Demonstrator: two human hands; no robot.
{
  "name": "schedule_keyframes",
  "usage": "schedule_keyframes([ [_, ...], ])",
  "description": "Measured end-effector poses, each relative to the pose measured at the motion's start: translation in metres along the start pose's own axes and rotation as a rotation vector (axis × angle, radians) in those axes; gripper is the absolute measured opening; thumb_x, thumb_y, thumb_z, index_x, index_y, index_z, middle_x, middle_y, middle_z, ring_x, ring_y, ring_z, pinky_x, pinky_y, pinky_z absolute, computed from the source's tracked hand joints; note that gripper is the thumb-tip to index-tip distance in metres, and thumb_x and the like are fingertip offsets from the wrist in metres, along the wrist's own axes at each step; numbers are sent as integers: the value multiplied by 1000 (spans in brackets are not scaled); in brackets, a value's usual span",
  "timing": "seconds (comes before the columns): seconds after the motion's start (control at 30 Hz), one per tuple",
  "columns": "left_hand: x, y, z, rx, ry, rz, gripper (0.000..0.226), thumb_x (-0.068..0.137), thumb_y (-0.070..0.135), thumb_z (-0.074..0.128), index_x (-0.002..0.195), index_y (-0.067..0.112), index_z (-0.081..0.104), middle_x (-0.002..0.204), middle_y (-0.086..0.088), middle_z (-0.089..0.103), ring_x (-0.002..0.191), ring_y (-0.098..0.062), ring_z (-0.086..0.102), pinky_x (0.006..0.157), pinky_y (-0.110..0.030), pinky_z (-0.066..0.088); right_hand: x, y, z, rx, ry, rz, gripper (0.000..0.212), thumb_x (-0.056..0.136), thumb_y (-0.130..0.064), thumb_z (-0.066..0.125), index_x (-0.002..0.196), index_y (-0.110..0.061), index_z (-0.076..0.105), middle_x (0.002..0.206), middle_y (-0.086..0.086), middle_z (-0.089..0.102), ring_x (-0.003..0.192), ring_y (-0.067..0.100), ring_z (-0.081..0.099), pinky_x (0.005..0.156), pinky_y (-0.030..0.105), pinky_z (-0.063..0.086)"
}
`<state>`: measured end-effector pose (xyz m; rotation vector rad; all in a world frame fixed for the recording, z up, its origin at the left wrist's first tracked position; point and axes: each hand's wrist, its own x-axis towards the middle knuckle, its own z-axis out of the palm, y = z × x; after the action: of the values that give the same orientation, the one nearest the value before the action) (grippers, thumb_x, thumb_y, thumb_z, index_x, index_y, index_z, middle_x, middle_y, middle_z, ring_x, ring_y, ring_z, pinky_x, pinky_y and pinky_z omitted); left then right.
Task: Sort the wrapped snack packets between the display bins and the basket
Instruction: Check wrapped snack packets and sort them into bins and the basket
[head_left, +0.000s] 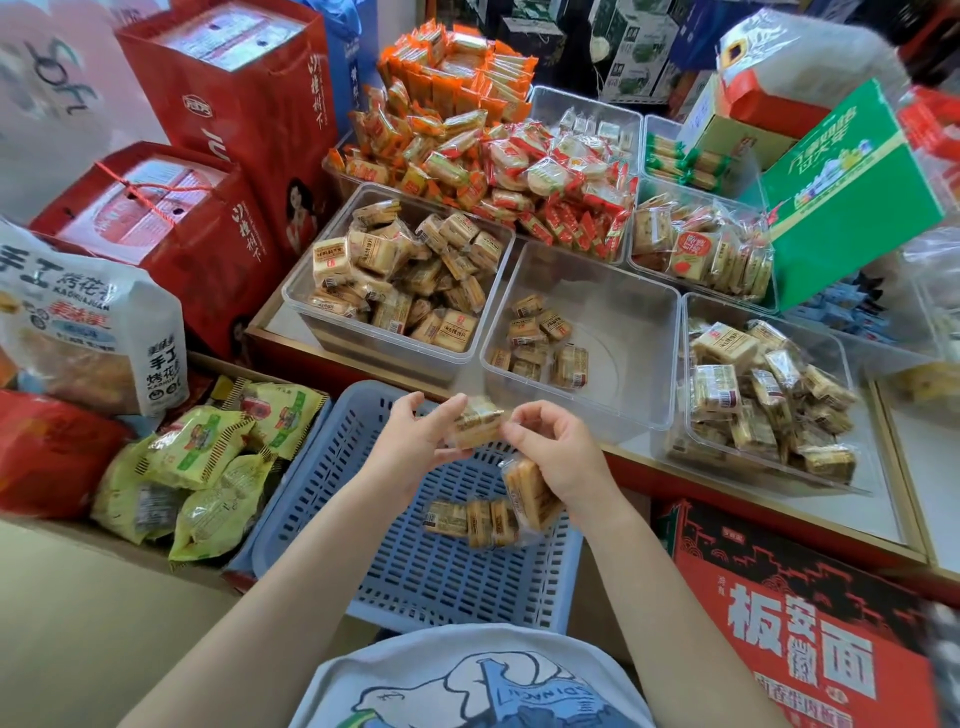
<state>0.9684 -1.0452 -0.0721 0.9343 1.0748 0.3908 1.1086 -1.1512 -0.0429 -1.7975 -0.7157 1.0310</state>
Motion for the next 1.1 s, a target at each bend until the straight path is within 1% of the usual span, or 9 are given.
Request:
schedule_keyframes([
  [0.07,-5,2,0,164,-39,36,65,102,46,55,158,28,28,140,6,44,127,-13,53,111,-41,46,-1,0,-3,8,20,27,11,97,-21,67,94,-11,70,87,4,70,76,12,61,74,28,52],
  [0.13,-14,4,-2,248,-173,125,49,101,51,51,148,38,46,138,20,49,127,-1,48,108,-30,40,-1,0,-5,9,40,54,14,99,-23,65,96,-10,71,87,8,71,76,15,61,73,30,53],
  [0.2,-19,4,-4,241,-295,192,41,91,40,68,132,32,63,124,11,70,113,-6,65,94,-22,50,0,1,-6,10,47,64,16,99,-23,64,97,-9,70,84,7,68,76,18,60,74,34,52],
  [0.33,-19,-1,-4,202,-220,309,32,86,8,79,114,20,72,102,-3,79,89,-11,73,67,-16,52,-1,-2,-5,33,35,39,10,99,-23,65,104,-15,65,91,12,69,81,18,64,72,28,54],
  [0.53,-17,-3,-8,161,-251,306,40,84,12,78,121,18,67,103,-10,78,98,-25,74,81,-32,59,-1,-1,-9,-13,38,-27,5,95,-16,69,95,-20,68,95,8,72,92,22,69,79,31,58],
  [0.63,-18,-2,-5,142,-275,253,44,80,25,78,122,18,66,104,-12,78,97,-27,75,78,-35,60,-1,-2,-9,-23,92,-63,9,94,-14,70,89,-22,70,90,-1,72,88,16,68,79,30,59],
  [0.77,-16,4,2,143,-234,194,28,95,29,69,111,6,68,96,-7,78,91,-22,75,74,-35,60,1,-7,-9,-39,134,-99,12,95,-13,69,87,-21,71,86,-5,72,90,16,68,85,35,59],
  [0.93,-14,8,6,95,-151,273,9,93,9,70,97,2,72,94,-13,77,86,-23,72,74,-34,59,2,-12,-9,-21,133,-91,11,94,-12,70,87,-20,72,89,-1,72,94,22,69,89,46,59],
  [1.1,-13,11,8,177,-322,212,31,91,31,74,120,22,65,104,-7,77,97,-28,74,80,-39,59,6,-16,-13,49,214,1,11,95,-15,68,87,-21,72,92,7,74,94,30,71,87,53,60],
])
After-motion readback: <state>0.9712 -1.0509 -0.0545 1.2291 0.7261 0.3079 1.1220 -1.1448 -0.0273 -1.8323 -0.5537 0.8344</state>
